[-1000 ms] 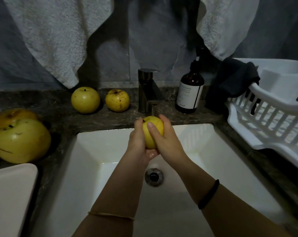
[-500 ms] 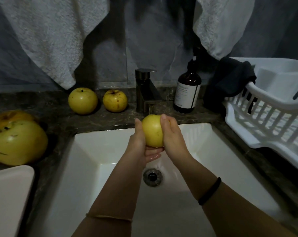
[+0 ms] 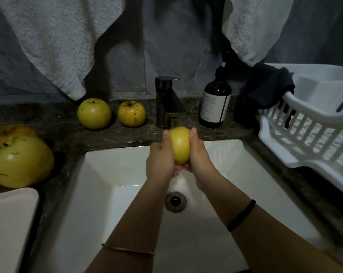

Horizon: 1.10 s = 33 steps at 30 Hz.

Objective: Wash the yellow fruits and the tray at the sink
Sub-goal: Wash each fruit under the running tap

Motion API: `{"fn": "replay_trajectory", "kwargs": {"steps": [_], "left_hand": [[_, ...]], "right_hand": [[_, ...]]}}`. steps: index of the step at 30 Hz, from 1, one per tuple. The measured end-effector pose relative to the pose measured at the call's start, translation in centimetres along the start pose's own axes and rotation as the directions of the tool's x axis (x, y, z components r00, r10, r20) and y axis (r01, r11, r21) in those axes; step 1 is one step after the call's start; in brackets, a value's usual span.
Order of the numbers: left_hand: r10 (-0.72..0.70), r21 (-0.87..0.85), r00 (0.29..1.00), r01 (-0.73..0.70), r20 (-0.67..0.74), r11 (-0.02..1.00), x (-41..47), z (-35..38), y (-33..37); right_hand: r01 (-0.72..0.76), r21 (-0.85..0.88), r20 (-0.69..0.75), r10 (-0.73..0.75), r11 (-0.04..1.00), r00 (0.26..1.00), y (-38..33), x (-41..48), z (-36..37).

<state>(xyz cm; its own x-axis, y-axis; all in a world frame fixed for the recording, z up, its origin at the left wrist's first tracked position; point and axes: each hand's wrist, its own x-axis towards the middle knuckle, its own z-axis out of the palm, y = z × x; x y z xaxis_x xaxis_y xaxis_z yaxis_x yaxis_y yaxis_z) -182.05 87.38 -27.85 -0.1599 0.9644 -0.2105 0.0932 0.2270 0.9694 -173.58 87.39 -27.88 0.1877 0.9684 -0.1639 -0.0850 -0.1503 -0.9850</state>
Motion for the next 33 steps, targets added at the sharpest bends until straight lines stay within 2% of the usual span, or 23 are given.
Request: {"fn": "replay_trajectory", "kwargs": {"steps": [3, 7, 12, 14, 16, 19, 23, 26, 28, 30, 33], "left_hand": [[0.059, 0.199, 0.997, -0.069, 0.053, 0.978, -0.8, 0.0, 0.0], [0.118, 0.343, 0.993, -0.112, 0.003, 0.933, -0.7, 0.0, -0.1], [0.131, 0.313, 0.982, -0.081, -0.139, 0.946, -0.1, -0.2, 0.1], [0.16, 0.317, 0.978, -0.11, -0.136, 0.942, -0.3, -0.2, 0.1], [0.13, 0.244, 0.983, -0.097, -0.126, 0.965, -0.1, -0.1, 0.0], [-0.088, -0.049, 0.991, 0.084, -0.097, 0.995, 0.6, -0.4, 0.2], [-0.162, -0.107, 0.986, 0.157, -0.035, 0.982, 0.8, -0.4, 0.2], [-0.227, -0.14, 0.971, 0.235, 0.071, 0.962, 0.2, -0.2, 0.2], [-0.292, -0.265, 0.938, 0.334, 0.186, 0.905, 0.1, -0.4, 0.2], [-0.309, -0.441, 0.9, 0.422, 0.307, 0.792, -0.2, -0.8, 0.4], [-0.277, -0.524, 0.906, 0.413, 0.321, 0.745, -0.1, -1.1, 0.6]], "right_hand": [[0.001, -0.058, -0.008, -0.002, 0.998, 1.0, 0.2, 0.2, 0.0], [0.043, -0.1, -0.016, -0.045, 0.994, 0.999, 0.4, 0.4, -0.2], [0.08, -0.098, -0.024, -0.083, 0.992, 0.996, 0.3, 0.5, 0.0], [0.067, -0.103, -0.038, -0.071, 0.992, 0.997, 0.3, 0.4, 0.0], [0.066, -0.107, -0.045, -0.071, 0.992, 0.996, 0.3, 0.5, -0.1], [0.055, 0.004, -0.059, -0.055, 0.998, 0.997, 0.0, 0.4, -0.3], [0.103, -0.002, -0.038, -0.103, 0.995, 0.994, 0.1, 0.2, -0.2], [0.144, -0.054, -0.007, -0.144, 0.988, 0.99, 0.3, 0.0, -0.3], [0.186, -0.099, 0.032, -0.183, 0.978, 0.983, 0.4, -0.4, -0.2], [0.223, -0.113, 0.083, -0.215, 0.968, 0.973, 0.4, -0.6, -0.1], [0.309, -0.2, 0.127, -0.288, 0.93, 0.949, 0.6, -0.9, 0.2]]}}
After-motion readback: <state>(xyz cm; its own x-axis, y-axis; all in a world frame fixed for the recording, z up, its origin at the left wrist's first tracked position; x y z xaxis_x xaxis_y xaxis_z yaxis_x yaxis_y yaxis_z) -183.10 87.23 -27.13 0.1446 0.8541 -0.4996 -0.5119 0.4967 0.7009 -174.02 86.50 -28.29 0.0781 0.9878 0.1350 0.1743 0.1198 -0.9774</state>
